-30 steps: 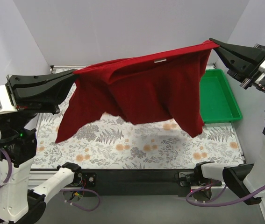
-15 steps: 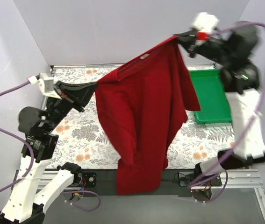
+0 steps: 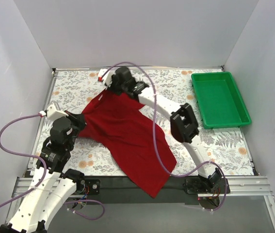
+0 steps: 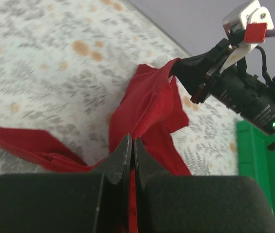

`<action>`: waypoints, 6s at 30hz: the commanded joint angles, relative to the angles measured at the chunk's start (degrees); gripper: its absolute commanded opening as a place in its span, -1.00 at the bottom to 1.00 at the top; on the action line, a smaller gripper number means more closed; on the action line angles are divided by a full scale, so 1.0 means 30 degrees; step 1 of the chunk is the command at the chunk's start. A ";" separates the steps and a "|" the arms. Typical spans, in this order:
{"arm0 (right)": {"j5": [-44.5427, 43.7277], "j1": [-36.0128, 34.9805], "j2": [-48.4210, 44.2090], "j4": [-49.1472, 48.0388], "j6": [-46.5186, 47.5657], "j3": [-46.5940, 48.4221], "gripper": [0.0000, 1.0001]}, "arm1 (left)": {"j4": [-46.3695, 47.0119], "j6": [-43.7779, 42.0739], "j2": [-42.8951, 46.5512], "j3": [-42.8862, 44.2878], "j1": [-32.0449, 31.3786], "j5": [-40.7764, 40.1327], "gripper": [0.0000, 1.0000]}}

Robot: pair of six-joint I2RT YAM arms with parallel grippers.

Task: Fold and stack the t-shirts
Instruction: Flatten the tshirt out

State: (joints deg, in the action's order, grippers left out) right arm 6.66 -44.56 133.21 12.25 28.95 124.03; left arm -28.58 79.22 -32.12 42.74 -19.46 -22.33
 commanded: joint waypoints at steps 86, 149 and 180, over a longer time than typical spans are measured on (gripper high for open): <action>0.3657 0.8377 -1.2179 0.5554 0.2037 -1.5775 -0.97 | 0.3872 -0.7013 -1.9555 0.9657 0.5461 0.6270 -1.00; 0.5226 1.1863 -1.2327 0.6377 1.3202 -2.0748 0.40 | 0.3226 0.5352 -1.1705 -0.6513 0.2240 0.9405 -0.32; 0.9765 1.3066 -1.1756 0.8926 0.4811 -0.6686 -0.97 | 0.1727 0.4415 -1.0084 0.5783 0.4432 0.6314 -1.00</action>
State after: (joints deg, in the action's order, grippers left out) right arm 31.40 -5.26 87.70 42.74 57.06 86.76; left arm -32.29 93.76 -53.69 52.42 -10.04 -5.15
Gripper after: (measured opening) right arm 0.018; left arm 0.020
